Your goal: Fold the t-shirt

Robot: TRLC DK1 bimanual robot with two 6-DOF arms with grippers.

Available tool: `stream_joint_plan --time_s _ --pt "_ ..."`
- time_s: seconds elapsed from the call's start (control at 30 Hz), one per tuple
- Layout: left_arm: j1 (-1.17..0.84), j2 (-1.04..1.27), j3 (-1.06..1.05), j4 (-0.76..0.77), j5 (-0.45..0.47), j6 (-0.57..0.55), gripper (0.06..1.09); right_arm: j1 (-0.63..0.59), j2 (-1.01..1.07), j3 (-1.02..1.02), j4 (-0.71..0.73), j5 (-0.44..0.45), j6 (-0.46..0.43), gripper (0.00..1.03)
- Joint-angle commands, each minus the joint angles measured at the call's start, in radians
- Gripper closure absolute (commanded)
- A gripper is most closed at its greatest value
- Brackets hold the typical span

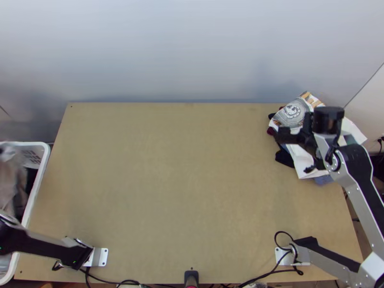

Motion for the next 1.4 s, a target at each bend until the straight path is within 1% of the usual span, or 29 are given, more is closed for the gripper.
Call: stream_joint_plan --time_s 0.0,0.07,0.1,0.13,0.2,0.27,0.33,0.37,0.4,0.43,0.47,0.53,0.57,0.7,0.8,0.87,1.0,1.07,1.13,1.17,1.2,1.27,1.3,1.37 --pt "-0.423 -0.337 -0.241 -0.043 0.068 -0.070 1.04 -0.069 -0.115 -0.153 -0.008 0.000 -0.002 0.05" --pt "-0.587 -0.459 -0.347 -0.025 0.067 -0.071 1.04 -0.090 -0.149 -0.193 -0.008 0.000 0.000 0.05" --pt "-0.660 -0.512 -0.385 0.001 0.065 -0.089 1.04 -0.097 -0.167 -0.212 -0.008 0.000 0.000 0.05" --pt "-0.751 -0.554 -0.417 0.049 0.055 -0.151 1.02 -0.109 -0.184 -0.230 -0.008 0.000 0.000 0.05" --pt "-0.894 -0.616 -0.455 0.147 0.032 -0.307 1.01 -0.129 -0.216 -0.262 -0.016 0.000 0.003 0.05" --pt "-1.009 -0.659 -0.486 0.250 0.012 -0.418 1.01 -0.143 -0.249 -0.288 -0.028 0.000 0.004 0.05" --pt "-1.136 -0.689 -0.526 0.379 -0.057 -0.536 1.01 -0.155 -0.284 -0.310 -0.043 0.000 0.004 0.05" --pt "-1.199 -0.702 -0.541 0.431 -0.102 -0.583 1.01 -0.162 -0.301 -0.319 -0.053 0.000 0.004 0.05" --pt "-1.257 -0.714 -0.554 0.474 -0.139 -0.608 0.99 -0.170 -0.322 -0.328 -0.063 0.000 0.006 0.05" --pt "-1.315 -0.728 -0.569 0.515 -0.175 -0.614 0.98 -0.175 -0.341 -0.339 -0.073 0.000 0.006 0.05" --pt "-1.384 -0.742 -0.592 0.574 -0.235 -0.619 0.98 -0.184 -0.360 -0.348 -0.082 0.000 0.006 0.05" --pt "-1.530 -0.752 -0.650 0.707 -0.367 -0.668 0.98 -0.201 -0.396 -0.370 -0.099 0.000 0.006 0.05" --pt "-1.587 -0.748 -0.676 0.759 -0.413 -0.672 0.98 -0.205 -0.414 -0.382 -0.108 0.000 0.006 0.05" --pt "-1.722 -0.646 -0.781 1.025 -0.541 -0.672 0.98 -0.232 -0.476 -0.422 -0.134 0.000 0.010 0.05" --pt "-1.757 -0.487 -0.767 1.169 -0.576 -0.675 0.98 -0.256 -0.506 -0.429 -0.149 -0.002 0.014 0.05" --pt "-1.777 -0.386 -0.716 1.241 -0.597 -0.694 0.98 -0.270 -0.515 -0.422 -0.160 -0.002 0.014 0.05" --pt "-1.829 -0.174 -0.538 1.293 -0.633 -0.746 0.98 -0.282 -0.520 -0.414 -0.165 0.000 0.014 0.05" --pt "-1.863 -0.082 -0.446 1.308 -0.636 -0.763 0.98 -0.287 -0.520 -0.414 -0.165 -0.002 0.014 0.05" --pt "-1.914 -0.013 -0.374 1.296 -0.636 -0.758 0.90 -0.290 -0.517 -0.414 -0.163 -0.002 0.015 0.05" --pt "-1.937 0.009 -0.356 1.291 -0.636 -0.746 0.83 -0.290 -0.514 -0.416 -0.160 -0.003 0.015 0.05" --pt "-1.955 0.024 -0.350 1.290 -0.636 -0.734 0.71 -0.290 -0.511 -0.417 -0.157 -0.005 0.015 0.05" --pt "-1.972 0.033 -0.345 1.256 -0.628 -0.732 0.19 -0.290 -0.506 -0.422 -0.154 -0.005 0.015 0.05" --pt "-1.977 0.032 -0.342 1.230 -0.616 -0.732 0.09 -0.290 -0.505 -0.423 -0.154 -0.005 0.015 0.05" --pt "-1.978 0.018 -0.345 1.178 -0.614 -0.732 0.09 -0.291 -0.506 -0.426 -0.154 -0.005 0.015 0.05"
